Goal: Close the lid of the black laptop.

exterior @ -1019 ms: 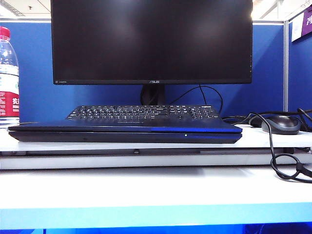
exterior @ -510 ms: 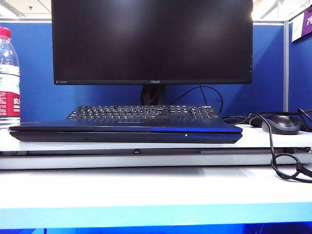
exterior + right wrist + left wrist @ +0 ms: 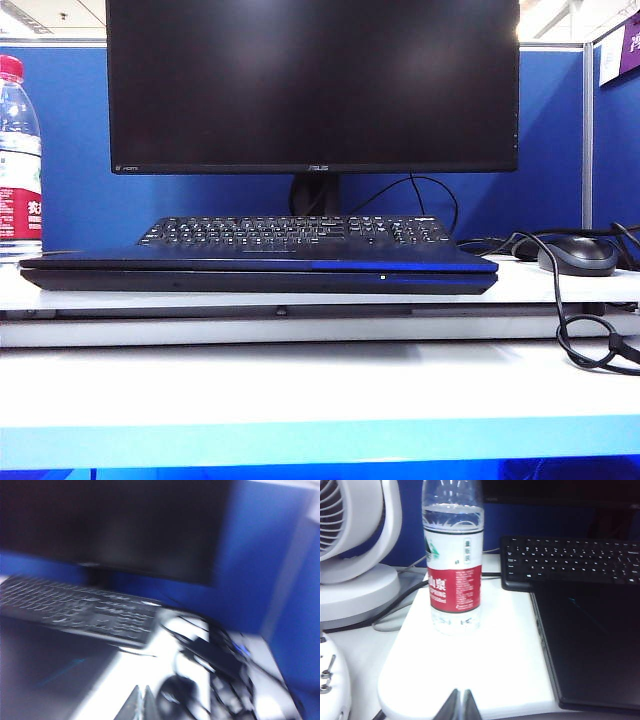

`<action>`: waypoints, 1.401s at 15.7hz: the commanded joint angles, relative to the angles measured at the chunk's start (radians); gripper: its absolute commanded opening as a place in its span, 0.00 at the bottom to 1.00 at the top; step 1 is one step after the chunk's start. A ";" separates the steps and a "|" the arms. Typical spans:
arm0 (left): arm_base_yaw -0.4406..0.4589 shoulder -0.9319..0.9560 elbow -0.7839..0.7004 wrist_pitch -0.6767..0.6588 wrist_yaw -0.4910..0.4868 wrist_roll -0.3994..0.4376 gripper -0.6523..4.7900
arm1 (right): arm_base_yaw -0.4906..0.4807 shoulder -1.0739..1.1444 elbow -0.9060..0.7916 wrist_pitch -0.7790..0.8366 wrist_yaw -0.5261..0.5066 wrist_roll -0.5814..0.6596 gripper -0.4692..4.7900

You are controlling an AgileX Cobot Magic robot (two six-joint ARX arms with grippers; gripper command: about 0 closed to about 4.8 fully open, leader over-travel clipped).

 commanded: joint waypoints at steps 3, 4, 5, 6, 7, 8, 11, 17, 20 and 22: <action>0.001 -0.002 0.000 0.011 0.005 0.001 0.16 | -0.064 -0.085 -0.153 0.010 -0.008 0.093 0.09; 0.001 -0.002 0.000 0.005 0.005 0.001 0.16 | -0.064 -0.085 -0.187 0.020 -0.008 0.106 0.09; 0.001 -0.002 0.000 0.005 0.005 0.001 0.16 | -0.062 -0.085 -0.207 0.041 -0.008 0.125 0.09; 0.001 -0.002 0.000 0.005 0.005 0.001 0.16 | -0.061 -0.086 -0.223 0.069 -0.009 0.142 0.09; 0.001 -0.002 0.000 0.005 0.005 0.001 0.16 | -0.061 -0.086 -0.251 0.132 -0.014 0.166 0.09; 0.001 -0.002 0.000 0.005 0.005 0.001 0.16 | -0.061 -0.086 -0.286 0.201 -0.027 0.173 0.09; 0.001 -0.002 0.000 0.005 0.005 0.001 0.16 | -0.063 -0.086 -0.341 0.263 0.007 0.178 0.09; 0.001 -0.002 0.000 0.005 0.005 0.001 0.16 | -0.063 -0.086 -0.384 0.269 0.115 0.203 0.09; 0.001 -0.002 0.000 0.005 0.005 0.001 0.16 | -0.067 -0.086 -0.383 0.270 0.119 0.198 0.09; 0.001 -0.002 0.000 0.005 0.005 0.001 0.16 | -0.067 -0.086 -0.383 0.270 0.119 0.198 0.09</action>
